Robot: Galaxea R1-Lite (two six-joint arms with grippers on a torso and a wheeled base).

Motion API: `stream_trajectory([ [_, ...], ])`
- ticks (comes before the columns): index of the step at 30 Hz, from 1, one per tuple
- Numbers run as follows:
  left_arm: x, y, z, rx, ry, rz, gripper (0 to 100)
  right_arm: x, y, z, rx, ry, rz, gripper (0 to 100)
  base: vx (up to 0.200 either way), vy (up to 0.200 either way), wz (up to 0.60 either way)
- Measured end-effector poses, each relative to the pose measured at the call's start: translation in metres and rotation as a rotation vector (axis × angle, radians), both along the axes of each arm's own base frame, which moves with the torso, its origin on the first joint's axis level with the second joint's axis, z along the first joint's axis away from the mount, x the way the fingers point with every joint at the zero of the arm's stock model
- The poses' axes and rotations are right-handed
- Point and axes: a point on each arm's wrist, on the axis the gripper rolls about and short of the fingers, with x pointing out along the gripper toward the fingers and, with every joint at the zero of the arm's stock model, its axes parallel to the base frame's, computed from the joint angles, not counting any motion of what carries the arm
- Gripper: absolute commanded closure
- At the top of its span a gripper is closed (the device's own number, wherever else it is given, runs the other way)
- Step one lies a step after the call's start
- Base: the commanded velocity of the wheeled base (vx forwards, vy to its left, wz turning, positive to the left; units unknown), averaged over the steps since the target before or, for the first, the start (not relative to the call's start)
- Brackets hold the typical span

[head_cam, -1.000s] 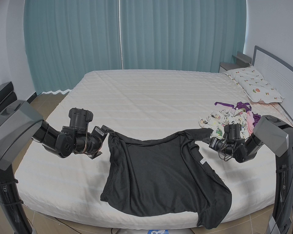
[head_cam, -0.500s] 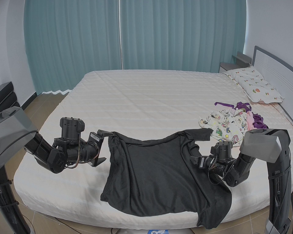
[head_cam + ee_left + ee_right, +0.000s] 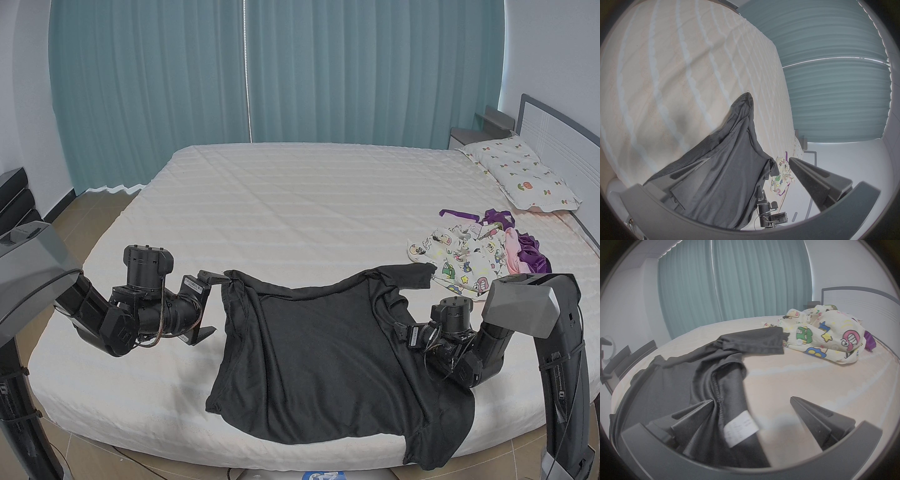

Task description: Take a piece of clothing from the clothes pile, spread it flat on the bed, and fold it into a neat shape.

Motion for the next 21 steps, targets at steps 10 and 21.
stream_trajectory([
  [10, 0.001, 0.002, -0.002, 0.003, 0.005, 0.006, 0, 0.012, -0.031, 0.006, 0.116, -0.041, -0.075, 0, 0.000, 0.000, 0.00],
  [21, 0.006, 0.007, -0.010, 0.011, 0.019, 0.021, 0, 0.004, -0.030, 0.014, 0.195, -0.034, -0.011, 0, 0.000, 0.000, 0.00],
])
